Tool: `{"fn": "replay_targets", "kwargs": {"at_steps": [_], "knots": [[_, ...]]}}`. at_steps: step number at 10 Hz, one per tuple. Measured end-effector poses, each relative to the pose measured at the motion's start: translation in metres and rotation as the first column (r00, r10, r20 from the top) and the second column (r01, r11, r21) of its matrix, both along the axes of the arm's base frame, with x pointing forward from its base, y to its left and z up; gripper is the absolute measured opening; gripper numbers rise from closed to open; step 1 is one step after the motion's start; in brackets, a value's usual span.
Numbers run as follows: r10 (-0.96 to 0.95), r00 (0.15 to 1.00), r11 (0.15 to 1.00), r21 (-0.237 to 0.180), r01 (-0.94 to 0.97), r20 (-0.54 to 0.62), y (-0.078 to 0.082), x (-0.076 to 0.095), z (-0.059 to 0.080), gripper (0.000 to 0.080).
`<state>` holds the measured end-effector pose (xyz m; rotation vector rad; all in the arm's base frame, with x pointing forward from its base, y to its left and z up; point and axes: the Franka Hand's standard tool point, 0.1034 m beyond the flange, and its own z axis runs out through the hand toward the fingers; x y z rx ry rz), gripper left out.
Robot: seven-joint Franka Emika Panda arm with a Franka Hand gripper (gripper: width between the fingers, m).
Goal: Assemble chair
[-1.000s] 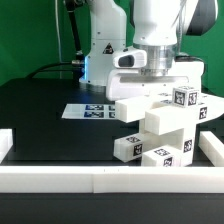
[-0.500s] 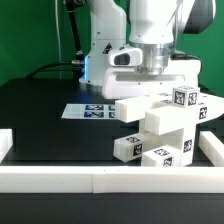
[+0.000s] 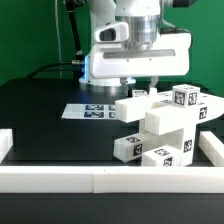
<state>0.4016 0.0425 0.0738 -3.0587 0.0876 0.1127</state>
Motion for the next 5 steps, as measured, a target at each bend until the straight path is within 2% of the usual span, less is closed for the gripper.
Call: {"fn": "replay_targets", "kwargs": {"at_steps": [2, 3, 5], "knots": [[0.008, 1.0, 1.0, 0.014, -0.008, 0.005, -0.002, 0.009, 0.021, 0.029], [-0.002, 1.0, 1.0, 0.015, 0.001, 0.012, -0.001, 0.011, 0.026, 0.029], [-0.002, 1.0, 1.0, -0.001, 0.002, 0.029, 0.005, 0.019, 0.04, 0.029]]}}
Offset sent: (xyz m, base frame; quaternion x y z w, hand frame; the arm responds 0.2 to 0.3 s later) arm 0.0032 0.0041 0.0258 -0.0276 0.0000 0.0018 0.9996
